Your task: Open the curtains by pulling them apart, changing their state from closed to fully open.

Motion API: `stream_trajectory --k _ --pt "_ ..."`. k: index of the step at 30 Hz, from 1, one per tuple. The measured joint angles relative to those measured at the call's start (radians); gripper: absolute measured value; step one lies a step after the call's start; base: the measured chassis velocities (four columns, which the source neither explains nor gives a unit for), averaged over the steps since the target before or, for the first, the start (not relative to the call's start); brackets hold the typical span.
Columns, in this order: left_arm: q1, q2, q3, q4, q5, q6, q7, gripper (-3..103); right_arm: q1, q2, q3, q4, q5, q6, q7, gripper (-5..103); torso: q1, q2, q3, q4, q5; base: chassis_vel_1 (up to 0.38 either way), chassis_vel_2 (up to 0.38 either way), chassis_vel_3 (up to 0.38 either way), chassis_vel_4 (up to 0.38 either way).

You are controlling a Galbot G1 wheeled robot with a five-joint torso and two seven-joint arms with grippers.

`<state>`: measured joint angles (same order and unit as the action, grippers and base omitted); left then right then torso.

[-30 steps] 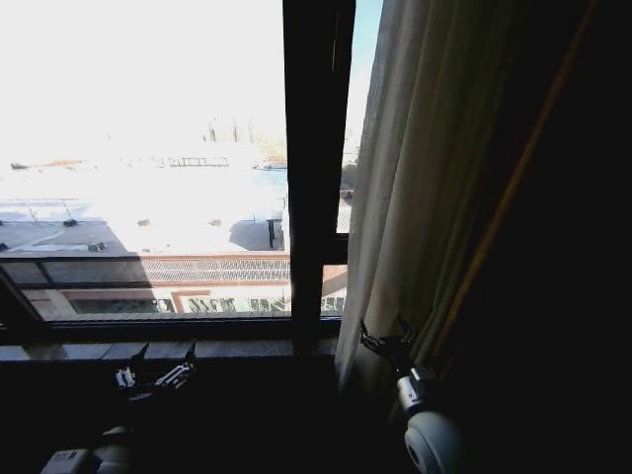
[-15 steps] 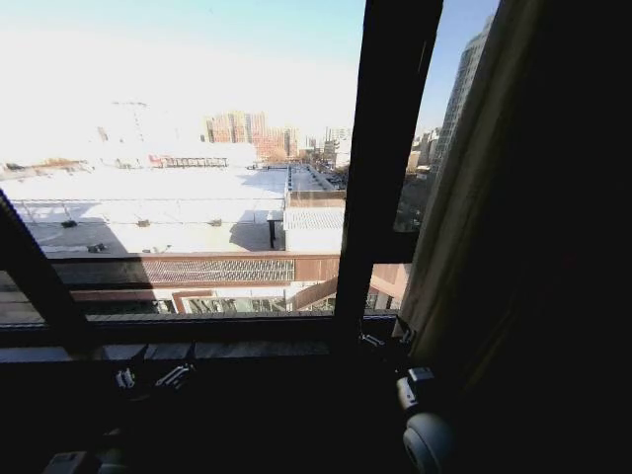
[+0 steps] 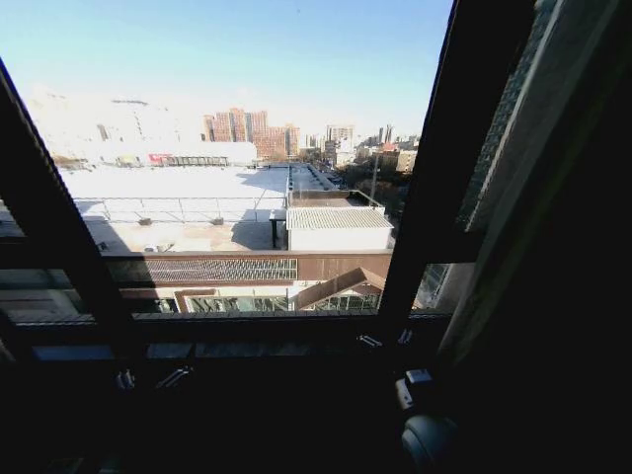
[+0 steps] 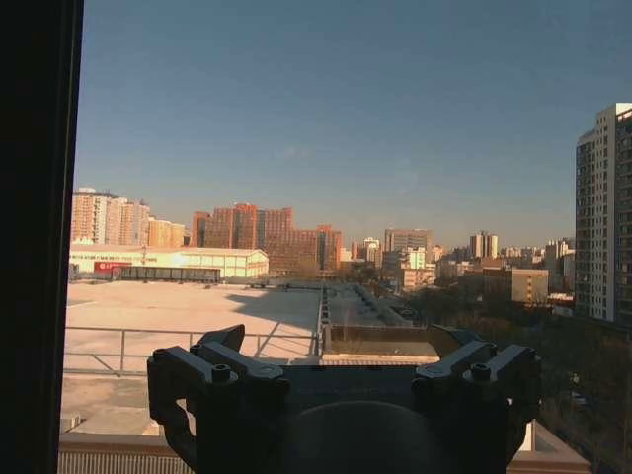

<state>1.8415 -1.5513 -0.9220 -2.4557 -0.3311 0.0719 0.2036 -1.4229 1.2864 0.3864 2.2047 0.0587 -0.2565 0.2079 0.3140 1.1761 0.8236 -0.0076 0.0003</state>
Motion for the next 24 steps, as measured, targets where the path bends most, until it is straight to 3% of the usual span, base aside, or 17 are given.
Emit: stream_trajectory --k 24 --pt "0.0 -0.001 0.001 -0.001 0.005 -0.002 0.001 100 0.001 0.004 -0.002 -0.006 -0.012 0.006 -0.005 100 0.0 0.0 0.0 0.0 -0.0001 0.35 0.351 -0.349 -0.352"
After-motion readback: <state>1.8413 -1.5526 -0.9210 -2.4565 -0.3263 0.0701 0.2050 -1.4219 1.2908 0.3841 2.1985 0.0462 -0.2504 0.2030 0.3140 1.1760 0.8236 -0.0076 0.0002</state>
